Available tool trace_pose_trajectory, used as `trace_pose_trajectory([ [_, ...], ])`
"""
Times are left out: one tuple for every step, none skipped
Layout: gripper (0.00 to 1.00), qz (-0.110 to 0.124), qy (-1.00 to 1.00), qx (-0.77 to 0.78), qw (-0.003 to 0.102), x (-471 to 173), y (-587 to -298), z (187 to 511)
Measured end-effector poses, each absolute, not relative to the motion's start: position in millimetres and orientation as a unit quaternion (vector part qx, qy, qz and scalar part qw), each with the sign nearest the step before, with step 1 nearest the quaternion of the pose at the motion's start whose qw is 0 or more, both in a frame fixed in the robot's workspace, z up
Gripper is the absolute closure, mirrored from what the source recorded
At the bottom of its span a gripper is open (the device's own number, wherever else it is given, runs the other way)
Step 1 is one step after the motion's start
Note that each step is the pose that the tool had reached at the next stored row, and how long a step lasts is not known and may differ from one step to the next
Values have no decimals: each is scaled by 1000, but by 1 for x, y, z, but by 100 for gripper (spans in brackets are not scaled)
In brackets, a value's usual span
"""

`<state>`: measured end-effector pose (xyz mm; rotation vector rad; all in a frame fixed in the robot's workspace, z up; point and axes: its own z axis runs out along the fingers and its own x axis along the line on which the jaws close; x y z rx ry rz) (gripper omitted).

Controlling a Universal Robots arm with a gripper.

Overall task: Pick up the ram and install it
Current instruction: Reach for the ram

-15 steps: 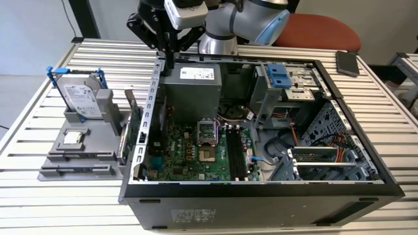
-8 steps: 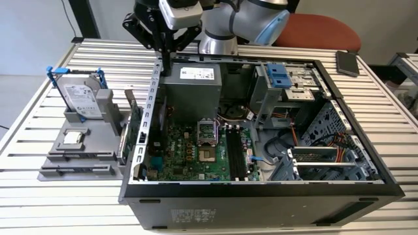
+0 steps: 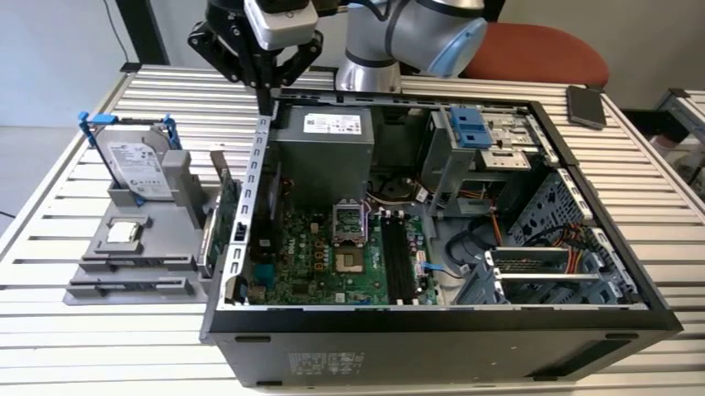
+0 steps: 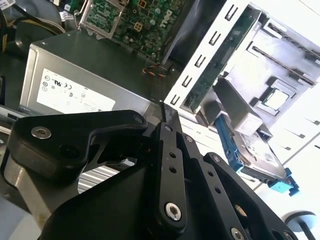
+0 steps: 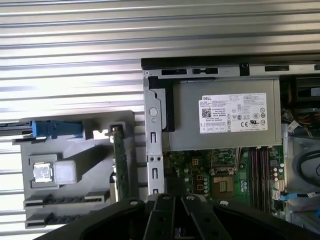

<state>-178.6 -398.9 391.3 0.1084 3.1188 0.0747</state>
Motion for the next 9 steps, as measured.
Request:
trace_pose_trajectory([
  [100, 24, 999, 35, 10, -180, -399, 391],
  [100, 24, 999, 35, 10, -182, -399, 391],
  [100, 24, 999, 34, 10, -184, -399, 391],
  [100, 24, 999, 34, 10, -186, -399, 391],
  [100, 24, 999, 34, 10, -188, -399, 391],
  [100, 24, 999, 34, 10, -189, -399, 391],
  [100, 24, 999, 34, 10, -191, -399, 391],
  [100, 24, 999, 33, 10, -193, -399, 391],
  [100, 24, 999, 33, 10, -195, -399, 391],
])
